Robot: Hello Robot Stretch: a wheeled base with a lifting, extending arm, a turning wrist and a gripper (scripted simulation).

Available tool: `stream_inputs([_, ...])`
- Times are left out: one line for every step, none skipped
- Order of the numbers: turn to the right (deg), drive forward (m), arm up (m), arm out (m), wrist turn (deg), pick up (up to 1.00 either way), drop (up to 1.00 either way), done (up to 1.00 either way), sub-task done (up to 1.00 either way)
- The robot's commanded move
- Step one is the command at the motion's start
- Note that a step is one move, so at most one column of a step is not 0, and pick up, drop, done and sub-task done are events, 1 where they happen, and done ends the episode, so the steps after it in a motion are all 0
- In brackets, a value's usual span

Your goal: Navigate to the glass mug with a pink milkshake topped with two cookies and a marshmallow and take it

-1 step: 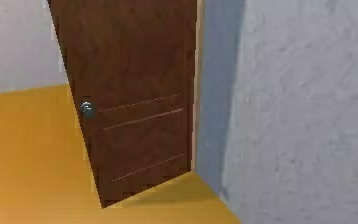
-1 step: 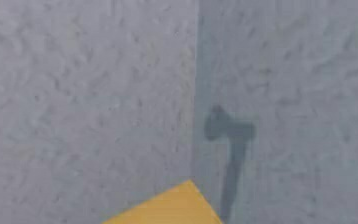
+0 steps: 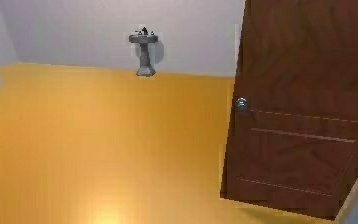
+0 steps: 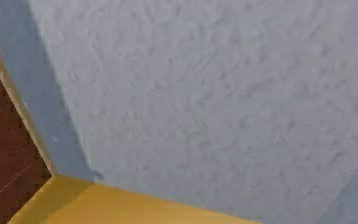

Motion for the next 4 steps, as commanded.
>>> stream_inputs([-6.0,0.00,0.00,0.00,0.0,0.00,0.00,0.00,0.00])
stream_inputs([0.0,0.95,0.00,0.00,0.0,0.00,0.00,0.00,0.00])
stream_inputs([21.0,0.00,0.00,0.00,0.0,0.00,0.00,0.00,0.00])
stream_inputs([0.0,0.65,0.00,0.00,0.0,0.00,0.00,0.00,0.00])
